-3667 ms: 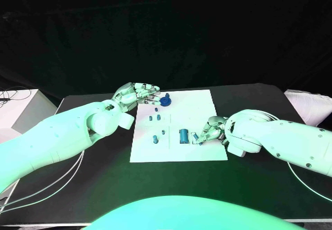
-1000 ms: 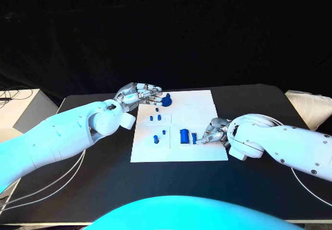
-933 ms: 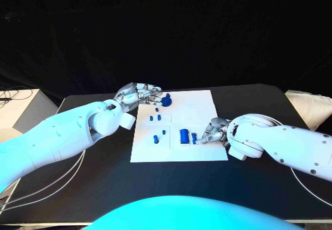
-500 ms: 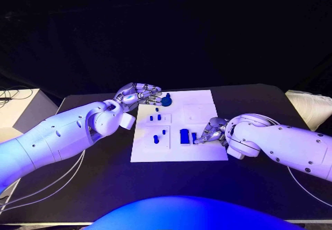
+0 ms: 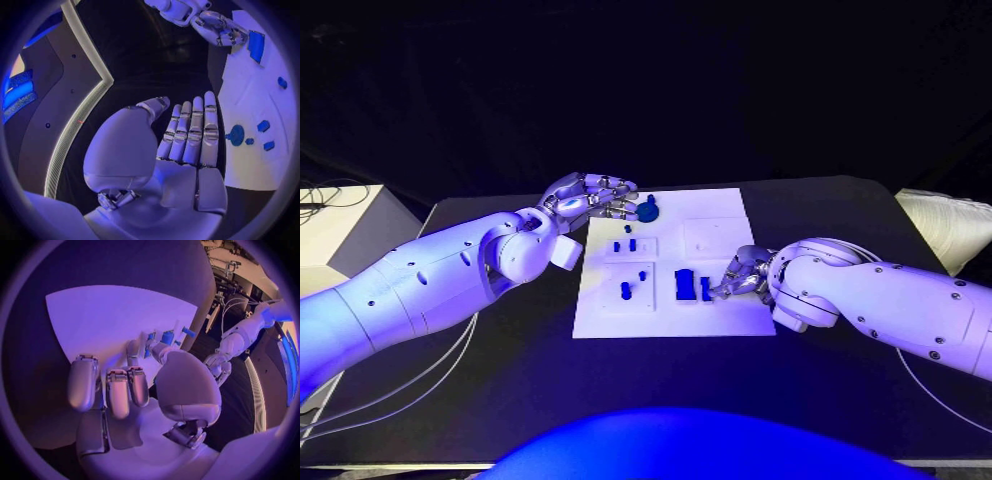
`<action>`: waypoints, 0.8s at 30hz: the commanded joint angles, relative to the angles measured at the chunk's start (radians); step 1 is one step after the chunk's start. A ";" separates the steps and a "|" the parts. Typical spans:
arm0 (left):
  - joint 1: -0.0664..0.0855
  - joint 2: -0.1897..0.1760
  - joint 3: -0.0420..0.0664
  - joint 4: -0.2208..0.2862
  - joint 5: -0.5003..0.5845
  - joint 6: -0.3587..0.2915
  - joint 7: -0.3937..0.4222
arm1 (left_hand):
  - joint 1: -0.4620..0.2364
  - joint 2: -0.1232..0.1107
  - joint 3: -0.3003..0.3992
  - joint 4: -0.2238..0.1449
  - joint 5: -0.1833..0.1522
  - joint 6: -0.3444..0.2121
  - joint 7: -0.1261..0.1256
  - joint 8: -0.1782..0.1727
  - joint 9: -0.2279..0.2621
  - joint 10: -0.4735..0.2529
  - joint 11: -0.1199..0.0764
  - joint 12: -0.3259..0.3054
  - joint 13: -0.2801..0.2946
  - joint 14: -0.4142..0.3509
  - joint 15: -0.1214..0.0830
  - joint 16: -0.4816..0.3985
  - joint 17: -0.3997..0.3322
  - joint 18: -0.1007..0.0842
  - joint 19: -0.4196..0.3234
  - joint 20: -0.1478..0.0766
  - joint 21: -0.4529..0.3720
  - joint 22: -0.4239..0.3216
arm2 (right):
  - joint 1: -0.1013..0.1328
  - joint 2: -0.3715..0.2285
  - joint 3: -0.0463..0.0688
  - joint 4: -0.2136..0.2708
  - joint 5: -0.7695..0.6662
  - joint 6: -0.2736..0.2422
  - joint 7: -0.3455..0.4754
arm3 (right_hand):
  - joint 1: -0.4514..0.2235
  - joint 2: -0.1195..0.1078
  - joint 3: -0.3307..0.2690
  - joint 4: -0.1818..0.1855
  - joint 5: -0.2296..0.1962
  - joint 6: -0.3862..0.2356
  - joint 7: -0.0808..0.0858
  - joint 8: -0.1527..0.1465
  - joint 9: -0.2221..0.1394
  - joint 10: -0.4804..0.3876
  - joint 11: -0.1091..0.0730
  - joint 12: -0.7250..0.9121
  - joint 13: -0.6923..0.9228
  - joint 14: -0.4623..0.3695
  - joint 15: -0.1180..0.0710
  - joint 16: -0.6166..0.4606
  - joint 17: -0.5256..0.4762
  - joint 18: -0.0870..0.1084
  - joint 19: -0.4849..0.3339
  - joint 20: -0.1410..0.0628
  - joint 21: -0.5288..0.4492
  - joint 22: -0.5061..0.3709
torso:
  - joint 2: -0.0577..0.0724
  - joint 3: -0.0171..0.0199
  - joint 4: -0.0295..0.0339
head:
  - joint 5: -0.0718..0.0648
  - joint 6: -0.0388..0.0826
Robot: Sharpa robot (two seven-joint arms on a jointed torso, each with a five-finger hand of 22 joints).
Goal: Assemble the parts on the task board
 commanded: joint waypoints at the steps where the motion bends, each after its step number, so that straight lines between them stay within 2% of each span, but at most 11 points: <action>1: -0.001 0.001 0.000 0.001 -0.004 0.019 0.008 | 0.004 0.003 0.001 0.005 0.005 -0.005 0.003 -0.004 -0.002 -0.008 0.001 -0.002 0.000 -0.006 -0.002 -0.002 0.001 0.003 0.002 0.006 -0.006 -0.001 | -0.001 0.001 0.000 0.002 -0.017 0.007 -0.003 | -0.002 0.002 0.004 0.005 0.005 0.002 -0.003 0.003 0.002 0.061 -0.006 0.004 0.214 0.103 -0.007 0.006 0.260 -0.014 0.055 -0.004 0.002 0.069 | -0.001 0.0001 -0.0005 | 0.000 0.000; 7: -0.001 0.001 0.000 0.001 -0.004 0.019 0.009 | 0.004 0.003 0.001 0.005 0.005 -0.005 0.003 -0.004 -0.002 -0.008 0.001 -0.002 0.000 -0.006 -0.002 -0.002 0.001 0.003 0.002 0.006 -0.006 -0.001 | -0.002 -0.004 0.000 0.008 -0.018 -0.008 -0.001 | 0.012 -0.004 0.009 -0.005 0.011 -0.002 -0.005 0.008 0.006 0.060 -0.008 0.002 0.213 0.103 -0.009 0.005 0.259 -0.013 0.055 -0.006 0.000 0.069 | -0.001 -0.0004 -0.0007 | 0.000 0.000; 12: -0.001 0.003 0.000 0.001 -0.004 0.019 0.012 | 0.004 0.003 0.001 0.005 0.005 -0.005 0.003 -0.004 -0.002 -0.008 0.001 -0.002 0.000 -0.006 -0.002 -0.002 0.001 0.003 0.002 0.006 -0.006 -0.001 | -0.002 -0.028 0.001 0.026 0.006 -0.067 0.036 | 0.001 -0.019 0.001 0.000 0.017 -0.015 0.000 0.007 0.006 0.059 -0.004 0.000 0.212 0.102 -0.007 0.004 0.257 -0.013 0.054 -0.006 -0.004 0.067 | -0.002 0.0002 -0.0001 | -0.001 0.000; 17: -0.001 0.005 0.000 -0.002 0.005 0.013 0.019 | 0.005 0.002 0.000 0.005 0.004 -0.005 0.003 -0.004 -0.002 -0.008 0.001 -0.002 0.000 -0.007 -0.002 -0.003 0.002 0.003 0.002 0.006 -0.006 -0.001 | -0.001 -0.072 0.005 0.046 0.108 -0.160 0.206 | 0.000 -0.023 -0.001 0.007 0.021 -0.047 0.013 -0.013 -0.005 0.047 0.007 -0.018 0.198 0.099 0.002 -0.006 0.243 -0.010 0.049 0.000 -0.029 0.054 | -0.006 -0.0033 -0.0015 | -0.001 0.000; 20: -0.002 0.011 0.000 -0.011 0.019 0.007 0.025 | 0.005 -0.003 -0.002 0.005 0.003 -0.007 0.003 -0.005 -0.002 -0.008 0.002 -0.002 0.000 -0.011 0.000 -0.005 0.002 0.002 -0.002 0.008 -0.010 -0.004 | 0.000 -0.100 0.010 0.051 0.185 -0.220 0.357 | 0.023 -0.012 0.014 -0.003 0.034 -0.051 0.017 -0.018 -0.011 0.037 0.011 -0.032 0.189 0.093 0.007 -0.021 0.221 -0.004 0.041 0.006 -0.065 0.034 | -0.014 -0.0062 -0.0026 | -0.003 0.000; 24: -0.002 0.025 0.000 -0.033 0.031 -0.004 0.040 | 0.007 -0.006 -0.003 0.006 0.001 -0.006 0.002 -0.005 -0.003 -0.007 0.002 -0.001 0.000 -0.025 0.004 -0.015 0.000 0.001 -0.016 0.012 -0.021 -0.010 | -0.001 -0.116 0.018 0.025 0.308 -0.291 0.539 | 0.058 -0.011 0.033 -0.024 0.094 -0.055 0.019 -0.024 -0.018 0.025 0.012 -0.049 0.176 0.088 0.008 -0.036 0.202 0.002 0.034 0.010 -0.097 0.017 | -0.025 -0.0093 -0.0086 | -0.005 0.000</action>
